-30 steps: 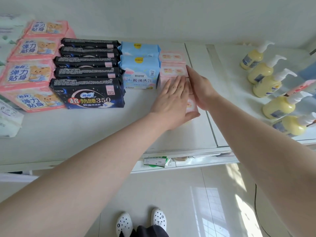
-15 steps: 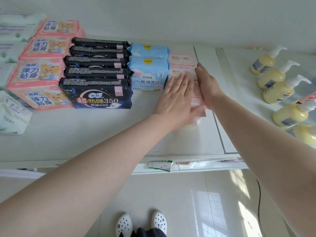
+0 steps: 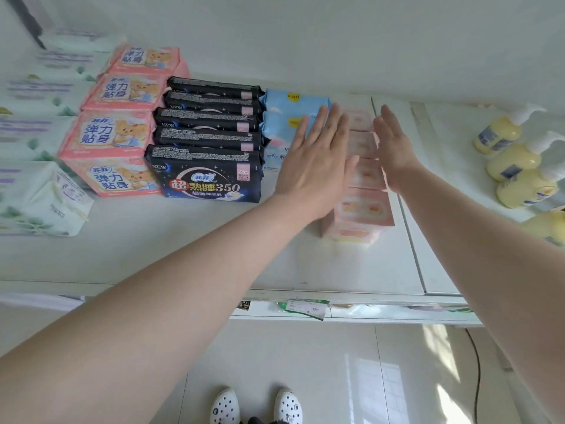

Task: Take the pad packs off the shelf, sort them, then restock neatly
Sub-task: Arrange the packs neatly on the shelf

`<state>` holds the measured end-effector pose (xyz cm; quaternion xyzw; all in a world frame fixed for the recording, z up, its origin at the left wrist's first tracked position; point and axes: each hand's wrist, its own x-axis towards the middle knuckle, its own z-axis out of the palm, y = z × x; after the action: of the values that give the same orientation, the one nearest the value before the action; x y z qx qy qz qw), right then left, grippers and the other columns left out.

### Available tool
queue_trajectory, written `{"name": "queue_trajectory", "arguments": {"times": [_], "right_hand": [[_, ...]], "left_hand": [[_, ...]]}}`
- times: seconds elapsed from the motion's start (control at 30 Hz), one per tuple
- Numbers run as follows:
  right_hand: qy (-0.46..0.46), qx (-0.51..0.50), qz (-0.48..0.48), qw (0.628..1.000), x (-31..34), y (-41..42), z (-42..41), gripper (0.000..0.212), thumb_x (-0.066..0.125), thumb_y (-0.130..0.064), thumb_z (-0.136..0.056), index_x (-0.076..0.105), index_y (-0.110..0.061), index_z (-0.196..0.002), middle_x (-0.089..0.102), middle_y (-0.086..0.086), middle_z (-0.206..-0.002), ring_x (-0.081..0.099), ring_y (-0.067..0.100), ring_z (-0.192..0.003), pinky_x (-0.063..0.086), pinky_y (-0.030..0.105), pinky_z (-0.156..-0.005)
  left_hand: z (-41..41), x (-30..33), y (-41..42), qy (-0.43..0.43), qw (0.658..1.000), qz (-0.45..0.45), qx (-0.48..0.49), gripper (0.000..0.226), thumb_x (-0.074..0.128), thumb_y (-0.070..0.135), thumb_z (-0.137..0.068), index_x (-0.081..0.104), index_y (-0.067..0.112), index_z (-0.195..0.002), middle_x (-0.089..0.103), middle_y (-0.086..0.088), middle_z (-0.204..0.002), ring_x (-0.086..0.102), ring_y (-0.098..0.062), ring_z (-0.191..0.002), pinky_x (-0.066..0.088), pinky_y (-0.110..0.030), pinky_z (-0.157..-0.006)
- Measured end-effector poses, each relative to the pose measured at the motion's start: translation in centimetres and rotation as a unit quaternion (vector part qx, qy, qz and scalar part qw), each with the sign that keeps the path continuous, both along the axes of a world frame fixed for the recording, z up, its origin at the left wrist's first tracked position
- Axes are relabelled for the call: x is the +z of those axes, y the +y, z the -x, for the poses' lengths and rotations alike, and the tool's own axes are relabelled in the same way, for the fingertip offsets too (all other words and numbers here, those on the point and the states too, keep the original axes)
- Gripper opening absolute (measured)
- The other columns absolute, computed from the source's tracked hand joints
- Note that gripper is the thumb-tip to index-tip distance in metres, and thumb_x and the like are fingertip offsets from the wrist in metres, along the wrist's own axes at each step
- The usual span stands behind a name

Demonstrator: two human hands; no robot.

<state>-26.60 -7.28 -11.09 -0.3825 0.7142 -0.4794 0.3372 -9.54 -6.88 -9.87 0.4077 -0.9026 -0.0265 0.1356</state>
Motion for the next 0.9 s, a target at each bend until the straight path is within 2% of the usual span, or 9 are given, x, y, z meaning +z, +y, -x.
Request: {"name": "queue_trajectory", "arguments": {"times": [0.03,0.1,0.27,0.33,0.47,0.6,0.67,0.77,0.9], "right_hand": [[0.054,0.018,0.008,0.998,0.4,-0.6,-0.5,0.058,0.038,-0.035,-0.101,0.017,-0.021,-0.154,0.022,-0.003,-0.159,0.023,0.012,-0.145,0.019,0.025,-0.117],[0.184,0.074,0.009,0.98,1.3,-2.2,-2.0,0.054,0.033,-0.028,-0.104,0.014,-0.017,-0.154,0.012,0.001,-0.162,0.011,0.014,-0.149,0.009,0.024,-0.119],[0.379,0.187,-0.063,0.904,1.6,-5.4,-6.0,0.051,0.029,-0.02,-0.105,0.016,-0.008,-0.153,0.01,0.012,-0.161,0.01,0.025,-0.149,0.013,0.037,-0.116],[0.4,0.187,-0.072,0.894,1.4,-5.8,-6.6,0.05,0.03,-0.02,-0.105,0.02,-0.005,-0.151,0.014,0.016,-0.16,0.014,0.029,-0.147,0.016,0.041,-0.115],[0.415,0.163,-0.067,0.893,1.8,-6.0,-6.6,0.051,0.029,-0.022,-0.105,0.017,-0.008,-0.153,0.01,0.013,-0.161,0.007,0.028,-0.149,0.01,0.043,-0.118],[0.404,0.197,-0.054,0.892,3.4,-7.1,-9.3,0.051,0.027,-0.024,-0.106,0.017,-0.01,-0.153,0.007,0.011,-0.162,0.002,0.026,-0.15,0.006,0.039,-0.121],[0.39,0.231,-0.039,0.89,4.5,-8.4,-12.0,0.05,0.027,-0.026,-0.106,0.018,-0.013,-0.154,0.007,0.009,-0.162,0.001,0.023,-0.15,0.004,0.034,-0.119],[0.339,0.276,-0.024,0.899,5.8,-11.4,-16.7,0.049,0.028,-0.032,-0.106,0.02,-0.022,-0.154,0.009,0.001,-0.162,0.001,0.015,-0.15,0.0,0.027,-0.117],[0.338,0.324,-0.039,0.883,6.2,-16.0,-22.2,0.05,0.027,-0.038,-0.105,0.019,-0.028,-0.154,0.01,-0.001,-0.162,0.002,0.015,-0.15,-0.001,0.035,-0.121]], "left_hand": [[-0.7,0.4,-1.5,-0.005,0.999,0.014,0.037,0.061,0.021,0.036,-0.102,0.004,0.005,-0.152,-0.003,-0.012,-0.161,-0.005,-0.025,-0.149,-0.002,-0.042,-0.121],[-2.0,1.0,-4.6,-0.031,0.994,0.013,0.103,0.061,0.023,0.035,-0.102,0.003,0.005,-0.152,-0.004,-0.013,-0.16,-0.005,-0.027,-0.148,-0.001,-0.044,-0.12],[-3.5,0.5,-8.8,-0.113,0.986,-0.066,0.106,0.062,0.019,0.043,-0.102,0.007,0.007,-0.152,0.001,-0.01,-0.161,-0.002,-0.026,-0.149,0.0,-0.046,-0.12],[-3.8,0.5,-8.8,-0.104,0.987,-0.075,0.095,0.062,0.018,0.042,-0.103,0.007,0.007,-0.152,0.002,-0.01,-0.161,-0.001,-0.025,-0.149,0.0,-0.045,-0.12],[-6.2,2.1,-7.5,-0.04,0.993,-0.045,0.098,0.06,0.017,0.041,-0.103,0.006,0.007,-0.152,0.0,-0.01,-0.161,-0.002,-0.023,-0.149,0.001,-0.044,-0.12],[-13.2,2.8,-6.2,-0.007,0.99,-0.003,0.142,0.062,0.016,0.043,-0.102,0.007,0.008,-0.153,0.0,-0.01,-0.161,-0.001,-0.024,-0.149,0.002,-0.044,-0.121],[-17.8,3.4,-6.9,-0.005,0.988,-0.026,0.153,0.07,0.016,0.052,-0.099,0.001,0.011,-0.153,-0.006,-0.008,-0.161,-0.006,-0.023,-0.149,-0.001,-0.044,-0.121],[-24.9,4.7,-9.0,-0.046,0.988,-0.082,0.121,0.089,0.026,0.067,-0.09,-0.007,0.012,-0.153,-0.019,-0.006,-0.159,-0.016,-0.02,-0.147,-0.006,-0.043,-0.12],[-30.8,4.7,-12.4,-0.139,0.978,-0.134,0.073,0.114,0.04,0.079,-0.075,-0.016,0.015,-0.151,-0.024,-0.004,-0.157,-0.02,-0.02,-0.146,-0.007,-0.043,-0.12]]}}
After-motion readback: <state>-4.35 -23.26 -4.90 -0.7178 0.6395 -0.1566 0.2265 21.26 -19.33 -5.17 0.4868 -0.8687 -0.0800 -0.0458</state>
